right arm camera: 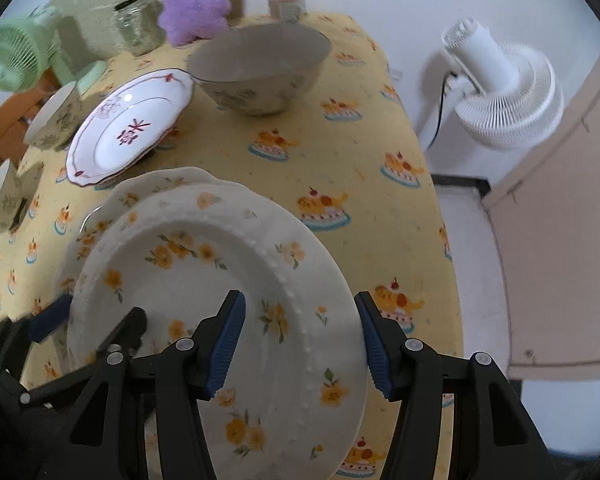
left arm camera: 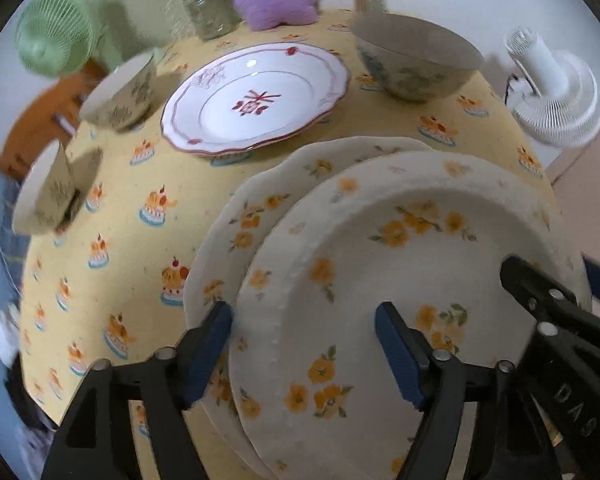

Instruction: Organize plates and bowls

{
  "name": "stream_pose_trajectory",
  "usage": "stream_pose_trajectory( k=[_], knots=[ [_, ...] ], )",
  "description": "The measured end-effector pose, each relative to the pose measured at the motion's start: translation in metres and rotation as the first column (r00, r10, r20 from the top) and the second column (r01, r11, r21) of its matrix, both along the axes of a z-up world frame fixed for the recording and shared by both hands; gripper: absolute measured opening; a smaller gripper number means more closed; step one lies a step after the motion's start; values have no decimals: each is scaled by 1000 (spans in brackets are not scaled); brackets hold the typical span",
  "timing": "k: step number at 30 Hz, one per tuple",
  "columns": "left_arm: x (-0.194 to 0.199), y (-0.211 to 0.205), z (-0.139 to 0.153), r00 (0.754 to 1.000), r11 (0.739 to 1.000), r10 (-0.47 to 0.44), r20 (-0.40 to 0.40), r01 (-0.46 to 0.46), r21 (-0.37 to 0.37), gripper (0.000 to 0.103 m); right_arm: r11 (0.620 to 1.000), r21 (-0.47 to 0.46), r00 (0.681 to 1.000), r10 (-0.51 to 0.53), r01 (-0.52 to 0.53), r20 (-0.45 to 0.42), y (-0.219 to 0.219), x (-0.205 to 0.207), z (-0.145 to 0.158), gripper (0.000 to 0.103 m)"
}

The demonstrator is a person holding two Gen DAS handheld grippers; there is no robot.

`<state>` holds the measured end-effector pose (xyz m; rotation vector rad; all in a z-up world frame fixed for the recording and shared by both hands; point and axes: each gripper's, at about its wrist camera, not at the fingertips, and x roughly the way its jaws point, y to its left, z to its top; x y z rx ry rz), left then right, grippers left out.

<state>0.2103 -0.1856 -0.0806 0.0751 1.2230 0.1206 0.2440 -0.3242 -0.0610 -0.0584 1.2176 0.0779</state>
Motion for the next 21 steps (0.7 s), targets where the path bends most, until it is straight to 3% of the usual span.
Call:
stream_pose_trajectory(
  k=[3, 14, 18, 21],
  knots=[
    [1, 0, 0, 1000, 1000, -4, -1, 4, 3, 81, 1000, -5, 1000, -6, 5, -15, -2, 1, -4, 55],
    [-2, 3, 4, 1000, 998, 12, 6, -12, -63, 86, 1000, 28, 1000, 2, -2, 12, -10, -9, 9, 55],
    [-6, 2, 8, 1000, 996, 3, 26, -1, -87, 86, 999, 30, 1000, -15, 15, 1, -15, -13, 10, 40],
    [-9, 2, 11, 999, 996, -7, 36, 10, -86, 87, 999, 26, 1000, -23, 23, -7, -15, -15, 8, 39]
  ],
)
